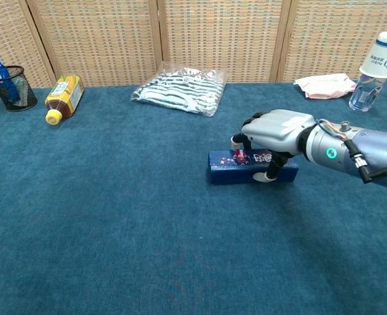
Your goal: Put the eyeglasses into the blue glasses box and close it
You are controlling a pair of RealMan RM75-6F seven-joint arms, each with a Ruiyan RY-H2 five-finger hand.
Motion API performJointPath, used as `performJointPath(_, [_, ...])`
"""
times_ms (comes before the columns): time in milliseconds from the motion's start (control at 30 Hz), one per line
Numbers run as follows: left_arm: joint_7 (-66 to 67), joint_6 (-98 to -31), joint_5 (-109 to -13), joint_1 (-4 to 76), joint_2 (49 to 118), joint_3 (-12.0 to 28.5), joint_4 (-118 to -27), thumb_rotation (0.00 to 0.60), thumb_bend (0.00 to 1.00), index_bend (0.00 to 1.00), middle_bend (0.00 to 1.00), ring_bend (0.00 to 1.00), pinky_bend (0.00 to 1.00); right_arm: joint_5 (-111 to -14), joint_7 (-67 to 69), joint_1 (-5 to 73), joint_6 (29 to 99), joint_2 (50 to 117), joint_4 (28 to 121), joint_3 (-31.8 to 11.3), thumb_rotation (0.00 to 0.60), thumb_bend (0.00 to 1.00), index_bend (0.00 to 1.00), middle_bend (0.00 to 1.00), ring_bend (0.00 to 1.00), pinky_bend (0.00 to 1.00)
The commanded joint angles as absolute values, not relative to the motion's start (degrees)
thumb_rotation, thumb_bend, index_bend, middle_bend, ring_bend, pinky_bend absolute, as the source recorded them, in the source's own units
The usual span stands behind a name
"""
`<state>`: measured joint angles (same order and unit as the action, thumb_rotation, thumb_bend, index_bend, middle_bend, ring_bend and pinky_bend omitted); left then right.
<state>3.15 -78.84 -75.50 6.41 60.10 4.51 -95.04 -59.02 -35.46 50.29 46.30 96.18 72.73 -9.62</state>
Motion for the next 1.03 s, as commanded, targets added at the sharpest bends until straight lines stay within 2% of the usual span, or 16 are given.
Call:
performJointPath(33, [3.2,-78.9,-75.6,6.4,60.1,4.5,-95.1,0.6,0.0,0.0,0.0,0.0,0.0,-59.5,-34.7,50.0,46.6,95.6,72.9,-9.4,0.6,0.49,0.4,0.54,0.1,0.0])
performJointPath(100, [3.1,-79.0,-75.6,6.3,60.0,4.5,-95.2,0.6,0.0,0.0,0.0,0.0,0.0,-59.7,-34.3,49.9,46.7,95.1,73.3,-9.2,0.6,0.49,0.4,0.53,0.1,0.0])
performJointPath(133, [3.0,-79.1,-75.6,6.3,60.0,4.5,-95.2,0.6,0.0,0.0,0.0,0.0,0.0,-59.8,-34.2,49.7,47.0,94.6,73.6,-9.1,0.6,0.46,0.37,0.48,0.1,0.0])
performJointPath(167, [2.9,-79.2,-75.7,6.3,60.0,4.5,-95.2,0.6,0.0,0.0,0.0,0.0,0.0,-60.0,-34.1,49.6,47.2,94.3,73.9,-9.0,0.6,0.39,0.31,0.39,0.09,0.0])
performJointPath(233, [2.8,-79.2,-75.9,6.2,59.9,4.4,-95.3,0.6,0.0,0.0,0.0,0.0,0.0,-60.0,-33.9,49.2,47.1,93.1,75.0,-8.4,0.6,0.11,0.08,0.09,0.02,0.0])
performJointPath(267, [2.7,-79.3,-76.1,6.2,59.8,4.3,-95.3,0.6,0.0,0.0,0.0,0.0,0.0,-59.2,-34.0,48.9,46.1,91.9,76.2,-7.8,0.6,0.03,0.02,0.02,0.0,0.0])
performJointPath(300, [2.6,-79.3,-76.2,6.2,59.8,4.3,-95.4,0.6,0.0,0.0,0.0,0.0,0.0,-58.3,-34.2,48.8,45.4,90.9,77.4,-7.5,0.6,0.0,0.0,0.0,0.0,0.0])
performJointPath(400, [2.2,-79.6,-76.9,6.0,59.5,4.1,-95.5,0.6,0.0,0.0,0.0,0.0,0.0,-57.6,-32.1,46.9,49.0,88.2,83.7,-8.9,0.6,0.0,0.0,0.0,0.0,0.0])
performJointPath(533, [1.2,-80.2,-78.0,5.7,58.9,3.8,-95.9,0.6,0.0,0.0,0.0,0.0,0.0,-62.4,-29.5,43.3,56.0,82.7,92.5,-8.9,0.6,0.0,0.0,0.0,0.0,0.0])
performJointPath(600, [0.4,-80.7,-78.7,5.5,58.4,3.7,-96.2,0.6,0.0,0.0,0.0,0.0,0.0,-65.5,-28.5,40.5,60.5,79.2,96.7,-8.1,0.6,0.0,0.0,0.0,0.0,0.0])
performJointPath(733, [-1.6,-81.2,-79.9,4.9,57.0,3.1,-96.8,0.6,0.0,0.0,0.0,0.0,0.0,-75.4,-22.9,31.8,72.3,70.4,103.8,-3.6,0.6,0.0,0.0,0.0,0.0,0.0])
performJointPath(833, [-2.7,-81.8,-81.0,4.4,56.2,2.6,-97.1,0.6,0.0,0.0,0.0,0.0,0.0,-82.8,-15.9,24.3,81.9,66.1,103.1,0.5,0.6,0.0,0.0,0.0,0.0,0.0])
performJointPath(933, [-3.2,-83.2,-82.6,3.8,56.3,2.2,-96.5,0.6,0.0,0.0,0.0,0.0,0.0,-86.8,-9.9,17.0,91.6,64.9,97.5,3.4,0.6,0.0,0.0,0.0,0.0,0.0])
performJointPath(1033, [-3.4,-84.1,-83.5,3.5,56.6,1.9,-96.0,0.6,0.0,0.0,0.0,0.0,0.0,-88.0,-6.8,14.0,95.6,65.9,93.4,3.6,0.6,0.0,0.0,0.0,0.0,0.0])
